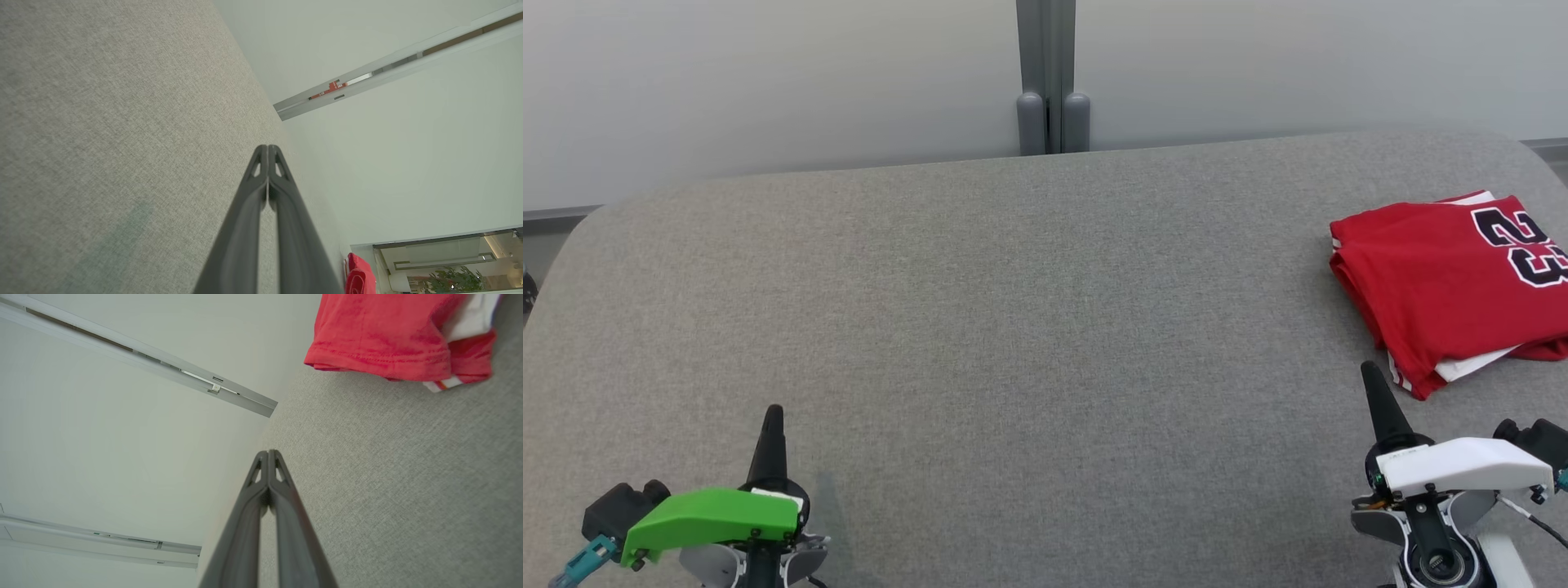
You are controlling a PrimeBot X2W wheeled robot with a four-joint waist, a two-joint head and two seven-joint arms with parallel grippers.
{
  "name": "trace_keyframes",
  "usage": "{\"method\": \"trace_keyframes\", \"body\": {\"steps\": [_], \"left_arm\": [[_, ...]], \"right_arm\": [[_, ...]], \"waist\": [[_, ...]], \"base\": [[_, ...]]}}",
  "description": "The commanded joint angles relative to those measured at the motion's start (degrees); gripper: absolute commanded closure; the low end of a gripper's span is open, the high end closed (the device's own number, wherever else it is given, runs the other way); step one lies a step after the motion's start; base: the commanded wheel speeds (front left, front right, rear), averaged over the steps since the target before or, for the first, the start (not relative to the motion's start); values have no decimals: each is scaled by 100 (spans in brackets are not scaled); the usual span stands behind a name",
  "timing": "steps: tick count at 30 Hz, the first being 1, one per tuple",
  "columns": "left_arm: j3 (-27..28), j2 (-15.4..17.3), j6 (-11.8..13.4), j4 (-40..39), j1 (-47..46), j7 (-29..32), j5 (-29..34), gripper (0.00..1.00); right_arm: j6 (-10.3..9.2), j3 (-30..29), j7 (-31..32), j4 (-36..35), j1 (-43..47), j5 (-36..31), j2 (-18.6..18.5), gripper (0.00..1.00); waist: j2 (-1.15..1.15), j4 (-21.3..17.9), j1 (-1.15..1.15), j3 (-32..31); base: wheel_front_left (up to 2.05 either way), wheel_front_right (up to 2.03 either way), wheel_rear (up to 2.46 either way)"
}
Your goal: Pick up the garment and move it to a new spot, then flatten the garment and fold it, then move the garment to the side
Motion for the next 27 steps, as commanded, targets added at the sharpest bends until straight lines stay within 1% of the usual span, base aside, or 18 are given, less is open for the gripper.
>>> {"method": "trace_keyframes", "body": {"steps": [1, 27], "left_arm": [[56, 21, -54, -80, -141, 45, -144, 100], [330, 26, -238, -196, -185, 395, -1359, 100]], "right_arm": [[3, -23, 42, -43, -123, 176, -32, 100], [3, -110, 353, -17, -197, 1516, -41, 100]], "waist": [[0, -1, 0, -3], [0, -15, 0, -52]], "base": [[0, 0, 0], [0, 0, 0]]}}
